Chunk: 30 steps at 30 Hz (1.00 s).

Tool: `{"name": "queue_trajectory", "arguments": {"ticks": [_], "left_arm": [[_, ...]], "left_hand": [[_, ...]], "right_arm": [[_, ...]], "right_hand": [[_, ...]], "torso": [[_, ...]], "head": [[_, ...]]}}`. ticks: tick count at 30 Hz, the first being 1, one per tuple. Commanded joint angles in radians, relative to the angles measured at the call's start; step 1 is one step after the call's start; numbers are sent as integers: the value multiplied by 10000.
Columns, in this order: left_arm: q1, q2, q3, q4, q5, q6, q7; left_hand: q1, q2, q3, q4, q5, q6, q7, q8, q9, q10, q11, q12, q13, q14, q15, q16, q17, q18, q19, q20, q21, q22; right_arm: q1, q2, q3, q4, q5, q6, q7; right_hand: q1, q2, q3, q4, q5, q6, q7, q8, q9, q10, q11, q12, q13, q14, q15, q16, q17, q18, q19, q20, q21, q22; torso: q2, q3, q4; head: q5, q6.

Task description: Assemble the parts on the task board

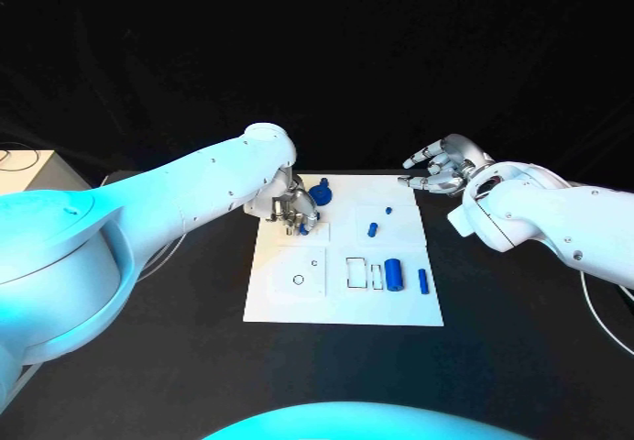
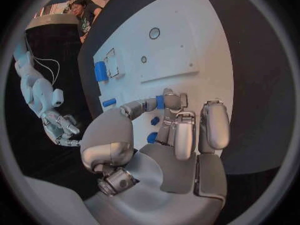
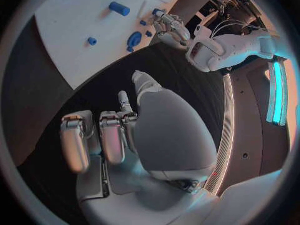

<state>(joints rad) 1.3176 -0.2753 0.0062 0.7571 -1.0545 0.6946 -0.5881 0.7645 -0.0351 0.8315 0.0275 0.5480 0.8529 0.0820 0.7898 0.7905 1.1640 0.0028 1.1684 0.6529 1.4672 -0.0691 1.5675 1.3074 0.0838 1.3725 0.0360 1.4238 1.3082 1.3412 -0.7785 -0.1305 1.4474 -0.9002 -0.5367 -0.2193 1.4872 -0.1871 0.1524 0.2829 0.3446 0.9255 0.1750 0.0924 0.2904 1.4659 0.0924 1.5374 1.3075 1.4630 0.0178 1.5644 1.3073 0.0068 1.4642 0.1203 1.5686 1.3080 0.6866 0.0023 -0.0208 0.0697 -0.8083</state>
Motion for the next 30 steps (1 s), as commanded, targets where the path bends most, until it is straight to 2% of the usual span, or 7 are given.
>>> {"name": "queue_trajectory", "arguments": {"ticks": [1, 8, 14, 18, 21, 24, 30], "left_arm": [[-111, 85, -47, -6, 39, 20, 57], [-129, 118, -68, -29, 41, -170, 63], [-134, 116, -78, 11, 25, -318, 74], [-136, 107, -83, 6, -30, -414, 84], [-137, 86, -85, 12, -63, -453, 89], [-138, 43, -86, 59, -120, -475, 94], [-140, -129, -85, 268, -270, -622, 123]], "left_hand": [[41, 111, 2138, -2173, 39, 371, -320, 50, 10, 333, -258, 67, 11, 1036, -81, 33, 2634, -152, 88, -6, 69, 68], [-50, 232, 1475, -1810, -151, 476, -405, -46, 248, 592, -321, 65, 148, 1036, -121, 33, 2634, -179, 170, -37, 49, 119], [72, 145, 436, -1348, -375, 520, -461, -204, 485, 715, -354, 6, 211, 1036, -142, 33, 2634, -189, 205, -52, -26, 90], [136, 110, 147, -1194, -413, 542, -473, -260, 544, 725, -360, -5, 238, 1036, -146, 33, 2634, -189, 219, -61, -43, 86], [194, -56, -534, -838, -538, 591, -495, -373, 641, 717, -372, -32, 250, 1036, -156, 33, 2634, -190, 237, -69, -77, 69], [277, -247, -988, -654, -586, 602, -502, -461, 699, 681, -374, -60, 242, 1036, -161, 33, 2634, -187, 235, -75, -108, 43], [518, -794, -2349, 0, -788, 702, -508, -703, 824, 585, -371, -120, 216, 1036, -162, 33, 2634, -170, 204, -78, -203, -46]], "right_arm": [[-2, 5, 1, 17, -115, 102, 62], [-2, 10, 1, 18, -117, 103, 67], [-2, 7, 1, 19, -116, 104, 72], [-2, 6, 1, 22, -116, 103, 73], [-2, -1, 1, 24, -116, 100, 77], [-2, -6, 1, 24, -116, 98, 81], [-2, -18, 1, 21, -110, 88, 93]], "right_hand": [[34, -30, 46, -1, 51, -61, 8, 51, 15, 713, -19, -22, 2312, 984, -26, -62, 2246, -68, 1066, -23, 22, 2628], [34, -30, 46, -1, 51, -61, 8, 51, 15, 713, -19, -22, 2312, 984, -26, -62, 2246, -68, 1066, -23, 22, 2628], [34, -30, 46, -1, 51, -61, 8, 51, 15, 713, -19, -22, 2312, 984, -26, -62, 2246, -68, 1066, -23, 22, 2628], [34, -30, 46, -1, 51, -61, 8, 51, 15, 713, -19, -22, 2312, 984, -26, -62, 2246, -68, 1066, -23, 22, 2628], [49, -46, 77, -9, 53, -66, 8, 52, 15, 700, -19, -34, 2300, 981, -26, -67, 2234, -68, 1066, -24, 22, 2628], [49, -46, 77, -9, 53, -66, 8, 52, 15, 700, -19, -34, 2300, 981, -26, -67, 2234, -68, 1066, -24, 22, 2628], [49, -46, 77, -9, 53, -66, 8, 52, 15, 700, -19, -34, 2300, 981, -26, -67, 2234, -68, 1066, -24, 22, 2628]], "torso": [[-8, 0, 4], [-8, -9, 6], [-8, -5, 16], [-4, -4, 7], [-5, -12, 4], [-4, -11, 7], [-16, -9, 8]], "head": [[11, -1], [-13, -7], [-18, 9], [-9, 33], [-18, 32], [-23, 33], [-38, 51]]}}
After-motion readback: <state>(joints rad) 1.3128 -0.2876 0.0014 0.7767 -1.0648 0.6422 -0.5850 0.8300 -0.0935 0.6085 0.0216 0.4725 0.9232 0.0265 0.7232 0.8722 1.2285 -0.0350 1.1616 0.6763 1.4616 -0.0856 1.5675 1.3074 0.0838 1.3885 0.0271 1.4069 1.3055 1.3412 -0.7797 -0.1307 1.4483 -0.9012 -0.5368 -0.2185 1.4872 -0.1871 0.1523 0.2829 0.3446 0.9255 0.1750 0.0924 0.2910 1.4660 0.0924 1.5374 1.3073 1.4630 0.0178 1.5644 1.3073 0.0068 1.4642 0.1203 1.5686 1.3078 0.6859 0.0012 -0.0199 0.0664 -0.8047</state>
